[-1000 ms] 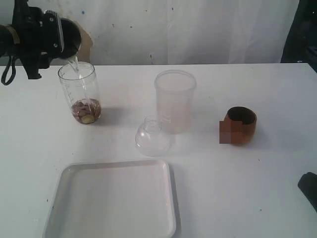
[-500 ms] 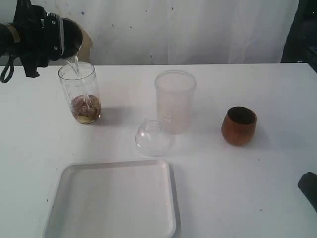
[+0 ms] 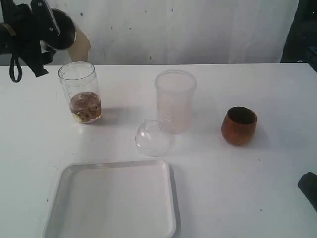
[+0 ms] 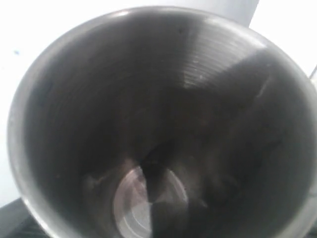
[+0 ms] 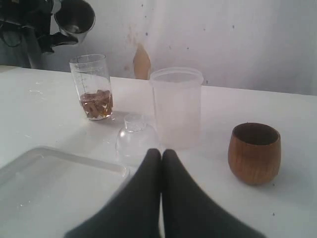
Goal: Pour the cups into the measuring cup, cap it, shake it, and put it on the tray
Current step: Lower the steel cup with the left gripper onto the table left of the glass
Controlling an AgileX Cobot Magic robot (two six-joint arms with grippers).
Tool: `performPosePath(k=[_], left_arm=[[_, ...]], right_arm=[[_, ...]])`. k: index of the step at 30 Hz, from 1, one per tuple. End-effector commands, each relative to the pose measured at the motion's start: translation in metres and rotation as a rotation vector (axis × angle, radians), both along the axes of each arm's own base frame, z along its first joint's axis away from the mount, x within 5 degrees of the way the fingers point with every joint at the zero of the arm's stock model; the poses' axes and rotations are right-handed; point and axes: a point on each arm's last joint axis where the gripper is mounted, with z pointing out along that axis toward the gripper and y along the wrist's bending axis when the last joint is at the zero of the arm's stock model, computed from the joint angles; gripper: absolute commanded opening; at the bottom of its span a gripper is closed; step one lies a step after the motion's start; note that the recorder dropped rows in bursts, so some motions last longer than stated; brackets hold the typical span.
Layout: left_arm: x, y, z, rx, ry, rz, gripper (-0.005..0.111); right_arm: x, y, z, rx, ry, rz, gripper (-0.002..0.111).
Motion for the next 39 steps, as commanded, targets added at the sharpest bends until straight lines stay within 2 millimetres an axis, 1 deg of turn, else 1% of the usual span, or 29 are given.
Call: performPosePath(k=[1, 3, 6, 9, 11, 16, 18, 26, 29, 32, 34, 38, 39], left_arm=[[-0.003, 0.001, 0.003, -0.150, 0.061, 0.078, 0.000], [-0.004, 0.001, 0.001, -0.237, 0.105, 0.120, 0.000], [-0.004, 0.005, 0.000, -0.385, 0.125, 0.197, 0.000], [-0.003, 0.016, 0.001, -0.536, 0.135, 0.287, 0.000], [-0.002, 0.027, 0.001, -0.661, 0.139, 0.366, 0.000], [-0.002, 0.057, -0.002, -0.904, 0.161, 0.555, 0.000], [-0.004, 0.068, -0.005, -0.956, 0.179, 0.617, 0.000], [-0.013, 0.101, -0.015, -1.024, 0.282, 0.765, 0.000], [-0.016, 0.106, -0.017, -1.080, 0.342, 0.762, 0.000], [-0.018, 0.102, -0.019, -1.168, 0.412, 0.674, 0.000], [-0.022, 0.098, -0.021, -1.205, 0.407, 0.619, 0.000], [-0.037, 0.088, -0.030, -1.160, 0.332, 0.485, 0.000], [-0.041, 0.085, -0.033, -1.111, 0.322, 0.434, 0.000]], right_arm=[[0.001, 0.000, -0.002, -0.005, 0.009, -0.011, 0.000], [0.001, 0.000, -0.002, -0.005, 0.009, -0.011, 0.000], [0.001, 0.000, -0.002, -0.005, 0.009, -0.011, 0.000], [0.001, 0.000, -0.002, -0.005, 0.009, -0.011, 0.000], [0.001, 0.000, -0.002, -0.005, 0.009, -0.011, 0.000], [0.001, 0.000, -0.002, -0.005, 0.009, -0.011, 0.000], [0.001, 0.000, -0.002, -0.005, 0.009, -0.011, 0.000], [0.001, 0.000, -0.002, -0.005, 0.009, -0.011, 0.000], [0.001, 0.000, -0.002, -0.005, 0.009, -0.011, 0.000], [0.001, 0.000, -0.002, -0.005, 0.009, -0.011, 0.000], [0.001, 0.000, -0.002, -0.005, 0.009, -0.011, 0.000], [0.001, 0.000, -0.002, -0.005, 0.009, -0.011, 0.000], [0.001, 0.000, -0.002, -0.005, 0.009, -0.011, 0.000]])
